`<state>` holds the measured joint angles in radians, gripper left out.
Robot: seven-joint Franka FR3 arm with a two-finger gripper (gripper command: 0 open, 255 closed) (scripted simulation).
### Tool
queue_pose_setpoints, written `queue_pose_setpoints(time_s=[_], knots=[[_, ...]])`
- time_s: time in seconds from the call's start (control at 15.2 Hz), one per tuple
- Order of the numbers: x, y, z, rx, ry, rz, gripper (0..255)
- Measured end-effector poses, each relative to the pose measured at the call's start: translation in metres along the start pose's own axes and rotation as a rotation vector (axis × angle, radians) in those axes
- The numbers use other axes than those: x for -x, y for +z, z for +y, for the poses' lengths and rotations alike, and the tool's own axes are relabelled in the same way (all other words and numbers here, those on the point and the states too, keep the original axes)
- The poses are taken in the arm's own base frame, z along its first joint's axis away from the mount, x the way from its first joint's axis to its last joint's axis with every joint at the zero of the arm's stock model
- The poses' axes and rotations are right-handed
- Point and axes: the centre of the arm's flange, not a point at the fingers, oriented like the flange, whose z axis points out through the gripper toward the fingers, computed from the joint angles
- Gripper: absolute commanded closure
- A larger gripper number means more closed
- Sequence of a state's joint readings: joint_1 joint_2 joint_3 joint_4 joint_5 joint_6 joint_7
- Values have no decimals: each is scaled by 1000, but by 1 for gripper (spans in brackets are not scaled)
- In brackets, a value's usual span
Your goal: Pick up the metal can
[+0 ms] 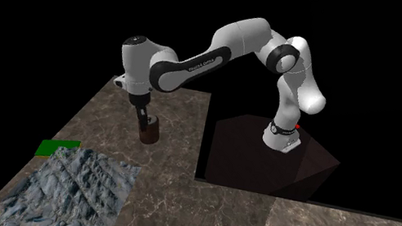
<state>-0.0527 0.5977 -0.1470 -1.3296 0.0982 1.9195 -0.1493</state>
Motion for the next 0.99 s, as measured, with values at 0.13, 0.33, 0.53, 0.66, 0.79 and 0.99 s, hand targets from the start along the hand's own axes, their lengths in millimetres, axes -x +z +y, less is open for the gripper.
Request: queue_pose_setpoints(time_s=[0.13,0.33,0.53,0.66,0.79,0.99], knots=[[1,-7,1,0,0,-1,255],[-1,-23,0,0,0,-1,255],[-1,-38,-1,0,0,-1,255],[-1,-50,0,0,0,-1,255],[1,-60,-1,0,0,-1,255],[-1,-74,0,0,0,-1,255]])
